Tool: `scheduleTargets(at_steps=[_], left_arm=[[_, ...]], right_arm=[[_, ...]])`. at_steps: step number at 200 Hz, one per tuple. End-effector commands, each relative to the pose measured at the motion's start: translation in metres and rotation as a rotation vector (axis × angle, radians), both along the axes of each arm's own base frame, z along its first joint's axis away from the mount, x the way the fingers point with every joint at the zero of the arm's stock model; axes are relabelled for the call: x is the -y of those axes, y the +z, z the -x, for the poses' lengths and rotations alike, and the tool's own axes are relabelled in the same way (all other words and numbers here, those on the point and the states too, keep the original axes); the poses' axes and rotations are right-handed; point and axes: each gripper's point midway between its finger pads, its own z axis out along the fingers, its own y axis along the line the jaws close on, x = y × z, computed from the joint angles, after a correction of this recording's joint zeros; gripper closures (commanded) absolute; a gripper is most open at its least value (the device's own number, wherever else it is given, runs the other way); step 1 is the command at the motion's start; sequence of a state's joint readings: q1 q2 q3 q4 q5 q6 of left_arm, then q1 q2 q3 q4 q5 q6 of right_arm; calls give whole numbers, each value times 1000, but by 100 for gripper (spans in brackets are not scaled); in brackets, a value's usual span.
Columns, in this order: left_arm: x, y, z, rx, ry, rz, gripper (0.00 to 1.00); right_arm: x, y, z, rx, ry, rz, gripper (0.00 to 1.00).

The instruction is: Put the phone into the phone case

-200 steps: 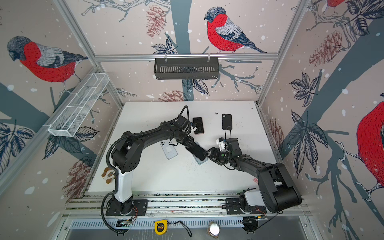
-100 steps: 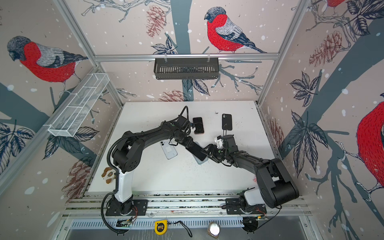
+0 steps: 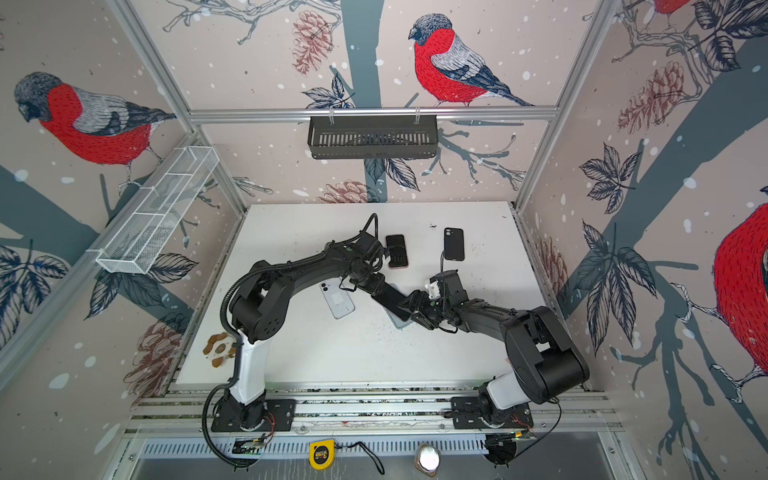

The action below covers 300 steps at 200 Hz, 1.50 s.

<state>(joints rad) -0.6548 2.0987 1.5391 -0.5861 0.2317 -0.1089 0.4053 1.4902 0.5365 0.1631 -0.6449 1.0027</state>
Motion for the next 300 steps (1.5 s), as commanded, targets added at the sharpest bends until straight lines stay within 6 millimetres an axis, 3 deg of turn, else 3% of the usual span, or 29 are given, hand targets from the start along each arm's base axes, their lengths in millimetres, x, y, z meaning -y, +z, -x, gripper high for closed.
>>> scheduleTargets(at_steps=[1,62,119,225,300], left_arm=[[-18,-15,5,-25,20,-101,64],[-25,-24,5,-35,27,-146,64],[-43,-36,2,-28,50,-247,70],[-46,-46,6,-51,43,-274,74],[-43,-44,6,-51,37,-259,74]], right_arm=[[5,-8,-3,-27,-39,58,28],[1,-11,-5,-38,-69,79,28],[29,-18,-7,-110,-188,263,31],[6,-21,-18,-72,-144,176,32],[-5,-6,-30,24,-126,85,56]])
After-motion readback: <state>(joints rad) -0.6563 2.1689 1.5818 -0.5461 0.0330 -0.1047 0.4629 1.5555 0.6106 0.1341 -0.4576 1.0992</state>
